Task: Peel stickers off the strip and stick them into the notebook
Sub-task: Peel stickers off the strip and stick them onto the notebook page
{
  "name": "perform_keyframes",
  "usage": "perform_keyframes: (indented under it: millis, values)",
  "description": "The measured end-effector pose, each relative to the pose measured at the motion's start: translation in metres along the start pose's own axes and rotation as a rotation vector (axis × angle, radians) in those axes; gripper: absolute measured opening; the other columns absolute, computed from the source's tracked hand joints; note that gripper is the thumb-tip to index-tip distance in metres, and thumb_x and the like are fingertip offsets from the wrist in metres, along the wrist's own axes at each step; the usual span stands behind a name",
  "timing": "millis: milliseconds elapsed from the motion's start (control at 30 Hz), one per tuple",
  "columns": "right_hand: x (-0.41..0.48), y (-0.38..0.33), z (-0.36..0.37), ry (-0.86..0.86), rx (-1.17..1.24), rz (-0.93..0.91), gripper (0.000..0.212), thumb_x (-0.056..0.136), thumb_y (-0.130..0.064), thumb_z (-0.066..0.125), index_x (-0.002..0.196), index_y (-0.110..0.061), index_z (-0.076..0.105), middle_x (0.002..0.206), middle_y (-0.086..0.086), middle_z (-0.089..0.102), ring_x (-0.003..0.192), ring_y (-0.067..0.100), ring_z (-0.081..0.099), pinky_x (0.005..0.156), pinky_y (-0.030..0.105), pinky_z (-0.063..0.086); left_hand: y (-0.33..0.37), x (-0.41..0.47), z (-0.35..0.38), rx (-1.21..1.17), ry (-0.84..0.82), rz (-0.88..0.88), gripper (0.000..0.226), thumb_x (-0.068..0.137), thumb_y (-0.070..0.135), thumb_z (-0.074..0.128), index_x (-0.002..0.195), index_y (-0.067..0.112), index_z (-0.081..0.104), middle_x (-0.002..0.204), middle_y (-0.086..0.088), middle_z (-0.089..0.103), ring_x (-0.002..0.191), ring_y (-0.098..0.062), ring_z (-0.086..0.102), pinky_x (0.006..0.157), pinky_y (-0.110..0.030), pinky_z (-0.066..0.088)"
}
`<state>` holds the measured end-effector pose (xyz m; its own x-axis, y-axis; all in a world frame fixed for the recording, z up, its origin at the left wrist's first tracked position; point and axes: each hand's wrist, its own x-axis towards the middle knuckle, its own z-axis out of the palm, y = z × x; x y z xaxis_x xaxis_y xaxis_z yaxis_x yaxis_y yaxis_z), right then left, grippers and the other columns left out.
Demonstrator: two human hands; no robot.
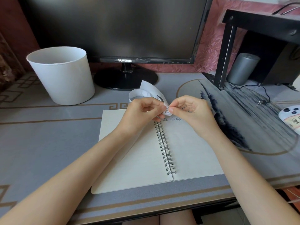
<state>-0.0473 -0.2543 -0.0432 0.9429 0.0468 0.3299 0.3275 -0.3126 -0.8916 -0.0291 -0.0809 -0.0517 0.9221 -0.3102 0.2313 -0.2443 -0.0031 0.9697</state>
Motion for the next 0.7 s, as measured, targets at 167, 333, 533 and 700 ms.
perform_keyframes:
  millis: [167,333,533,700]
  values:
    - [0.000,0.001,0.000,-0.001,-0.079,0.017,0.015,0.080,-0.016,0.074,0.074,-0.028,0.066,0.075,-0.010,0.065,0.070,0.011,0.052,0.069,0.028,0.040,0.001,0.000,0.001,0.000,0.013,-0.019,0.011,0.090,0.008,0.062,0.087,0.001,0.070,0.074,-0.009,0.069,0.069,-0.013,0.065,0.067,-0.024,0.057]
    - [-0.003,0.000,0.000,-0.055,-0.219,-0.045,0.010,0.083,-0.019,0.070,0.079,-0.026,0.064,0.080,-0.011,0.059,0.061,0.009,0.046,0.061,0.021,0.035,-0.001,0.000,-0.001,0.027,0.046,-0.042,0.014,0.092,0.008,0.060,0.082,0.003,0.070,0.072,-0.009,0.069,0.069,-0.014,0.066,0.066,-0.026,0.057]
    - [-0.004,-0.003,0.000,-0.093,-0.220,-0.190,0.012,0.083,-0.009,0.068,0.082,-0.020,0.063,0.091,-0.008,0.057,0.088,0.003,0.053,0.071,0.016,0.037,0.001,0.002,-0.003,-0.006,0.090,-0.071,0.015,0.093,0.007,0.059,0.082,0.001,0.067,0.068,-0.011,0.067,0.064,-0.012,0.065,0.063,-0.025,0.058]
    - [-0.002,-0.006,-0.013,-0.071,-0.050,0.040,0.011,0.084,-0.006,0.067,0.079,-0.015,0.063,0.070,-0.004,0.063,0.063,0.003,0.056,0.057,0.015,0.041,0.001,0.003,-0.004,-0.003,0.105,-0.076,0.018,0.093,0.007,0.058,0.076,0.007,0.065,0.065,-0.009,0.065,0.063,-0.013,0.064,0.062,-0.025,0.058]
